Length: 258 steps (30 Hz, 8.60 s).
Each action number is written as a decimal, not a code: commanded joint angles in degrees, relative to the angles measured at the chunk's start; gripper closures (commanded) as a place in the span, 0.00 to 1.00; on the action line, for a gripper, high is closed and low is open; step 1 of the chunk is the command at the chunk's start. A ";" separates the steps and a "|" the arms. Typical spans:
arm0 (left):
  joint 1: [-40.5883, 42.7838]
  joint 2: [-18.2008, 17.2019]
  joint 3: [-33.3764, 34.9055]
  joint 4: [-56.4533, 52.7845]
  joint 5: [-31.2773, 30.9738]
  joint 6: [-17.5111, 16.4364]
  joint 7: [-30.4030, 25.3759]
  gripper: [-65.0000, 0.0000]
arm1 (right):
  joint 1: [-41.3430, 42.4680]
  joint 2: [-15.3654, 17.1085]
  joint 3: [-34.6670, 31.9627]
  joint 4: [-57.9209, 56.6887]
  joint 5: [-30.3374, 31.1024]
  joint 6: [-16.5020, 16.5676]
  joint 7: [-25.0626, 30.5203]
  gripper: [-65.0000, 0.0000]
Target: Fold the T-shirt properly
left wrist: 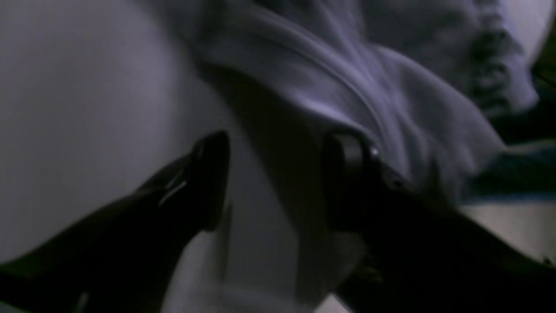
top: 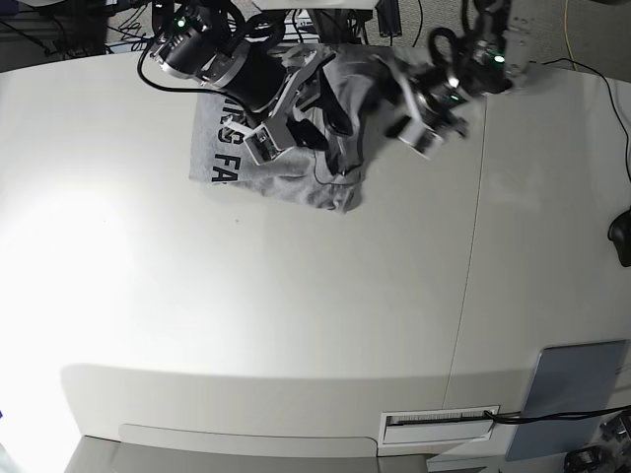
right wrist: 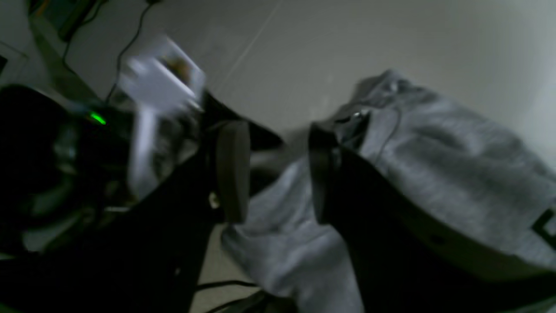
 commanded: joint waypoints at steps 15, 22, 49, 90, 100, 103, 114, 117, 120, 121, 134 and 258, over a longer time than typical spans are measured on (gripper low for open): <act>3.72 0.15 -3.54 7.28 -26.82 -11.13 10.60 0.98 | 1.88 4.85 13.07 1.01 -13.79 -7.32 3.58 0.97; 3.61 0.15 9.46 7.02 -24.00 -10.86 10.03 0.98 | 1.88 7.52 20.65 -2.47 -13.79 -7.32 5.38 0.98; -11.74 -1.11 6.54 -10.12 11.58 6.10 -1.01 0.98 | 1.90 7.50 21.16 -8.04 -19.78 -7.37 9.40 0.98; -1.68 -0.94 12.63 -10.51 -2.95 0.70 -3.65 0.98 | 9.66 9.55 17.27 -22.05 -22.75 -6.27 11.28 1.00; -12.94 -0.96 13.42 -26.73 5.99 4.63 -8.11 0.98 | 5.75 9.53 17.27 -24.39 -22.77 -2.75 11.58 1.00; -17.14 -0.98 13.44 -30.45 7.61 4.66 -8.13 0.98 | 3.87 9.49 17.27 -24.39 -22.73 -1.70 13.14 1.00; -24.72 -1.11 10.86 -30.56 3.93 2.12 -4.15 0.98 | -0.15 9.25 10.25 -24.33 -22.82 -1.64 15.37 1.00; -22.49 -1.14 8.17 -27.26 0.76 -7.34 -2.03 0.98 | 0.02 9.25 11.30 -24.33 -23.21 -2.47 16.98 1.00; -18.91 -1.14 5.33 -22.84 0.17 -12.06 -2.23 0.98 | 0.39 9.25 13.90 -24.33 -23.21 -2.45 18.53 1.00; -17.88 -1.14 4.44 -21.57 0.42 -12.06 -2.56 0.98 | 0.76 9.22 14.84 -24.33 -23.21 -2.47 18.36 1.00; -10.38 -4.76 -9.81 -16.46 0.15 -12.06 -3.63 0.98 | 5.84 9.25 22.16 -24.33 -23.12 -2.49 18.01 1.00; 28.13 -5.07 -17.55 -29.62 -2.95 -9.62 -17.79 0.98 | -35.34 12.72 12.57 -23.12 -31.39 -25.16 11.15 1.00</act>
